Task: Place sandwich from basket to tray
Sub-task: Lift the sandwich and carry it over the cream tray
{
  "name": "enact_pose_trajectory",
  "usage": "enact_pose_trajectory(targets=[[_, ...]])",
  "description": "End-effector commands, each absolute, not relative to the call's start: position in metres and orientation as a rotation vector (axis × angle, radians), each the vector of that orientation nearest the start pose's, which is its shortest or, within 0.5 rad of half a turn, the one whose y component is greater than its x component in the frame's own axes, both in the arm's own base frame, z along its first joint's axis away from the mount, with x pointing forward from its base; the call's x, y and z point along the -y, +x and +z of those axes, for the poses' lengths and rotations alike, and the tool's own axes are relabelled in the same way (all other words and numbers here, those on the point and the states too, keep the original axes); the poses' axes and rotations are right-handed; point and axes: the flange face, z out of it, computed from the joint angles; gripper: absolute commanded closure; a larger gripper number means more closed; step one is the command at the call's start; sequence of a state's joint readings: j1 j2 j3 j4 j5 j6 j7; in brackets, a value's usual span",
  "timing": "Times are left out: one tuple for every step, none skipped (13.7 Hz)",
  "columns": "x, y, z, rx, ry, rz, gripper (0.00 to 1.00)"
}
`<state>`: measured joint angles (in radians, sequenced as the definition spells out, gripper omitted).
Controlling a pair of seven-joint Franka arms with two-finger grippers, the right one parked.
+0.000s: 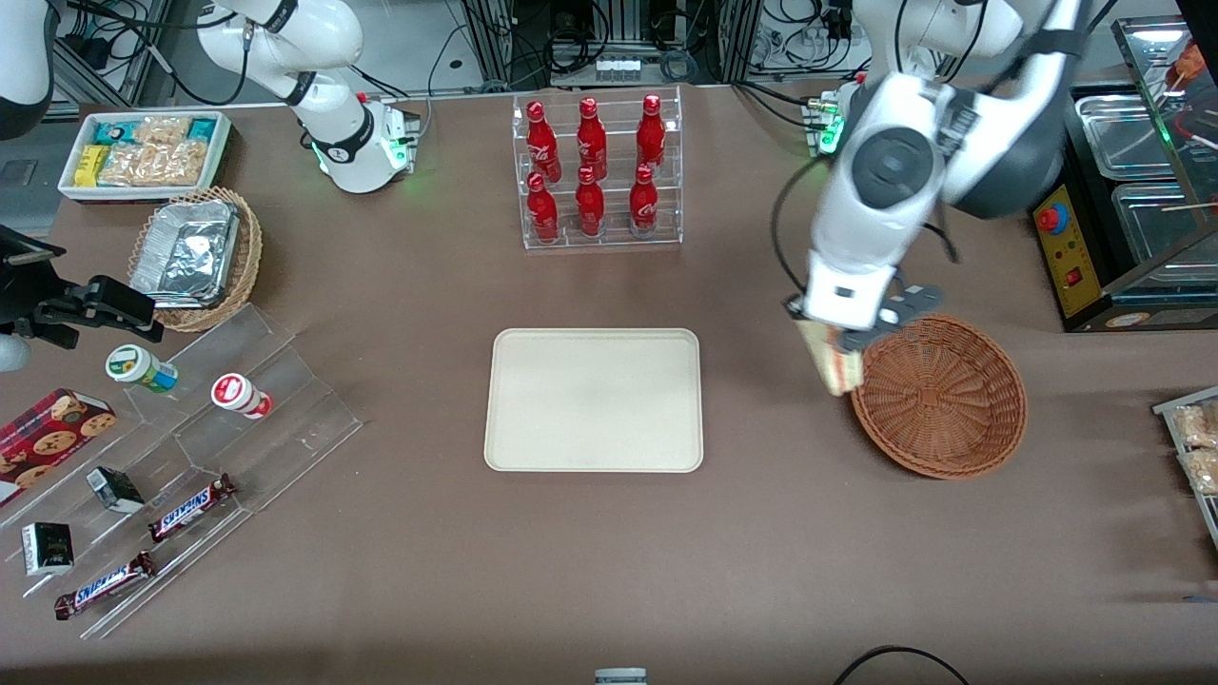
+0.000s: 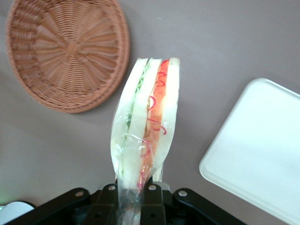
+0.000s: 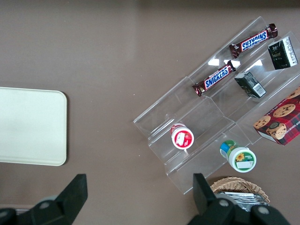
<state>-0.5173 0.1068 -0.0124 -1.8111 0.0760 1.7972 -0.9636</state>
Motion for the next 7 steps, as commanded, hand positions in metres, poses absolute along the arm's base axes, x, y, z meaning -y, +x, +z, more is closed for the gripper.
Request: enact_pose_trajectory(targets=[[0.354,0.494,0.468,0.464,-2.994,0.023,0.94],[0.378,0.49,0.458,0.424,-3.035,0.002,0.93],[0.397,0.49,0.443,0.389,-3.065,-0.031,0.93],[0.416,0.489,0.422,0.37,-3.086,-0.056,0.93],[0.435,0.485,0.398,0.332,-3.099,-0.072,0.93],[0.449,0.482,0.375,0.299,-3.106,-0.084,0.93],[0.455,0.484,0.35,0.284,-3.101,-0.086,0.93]])
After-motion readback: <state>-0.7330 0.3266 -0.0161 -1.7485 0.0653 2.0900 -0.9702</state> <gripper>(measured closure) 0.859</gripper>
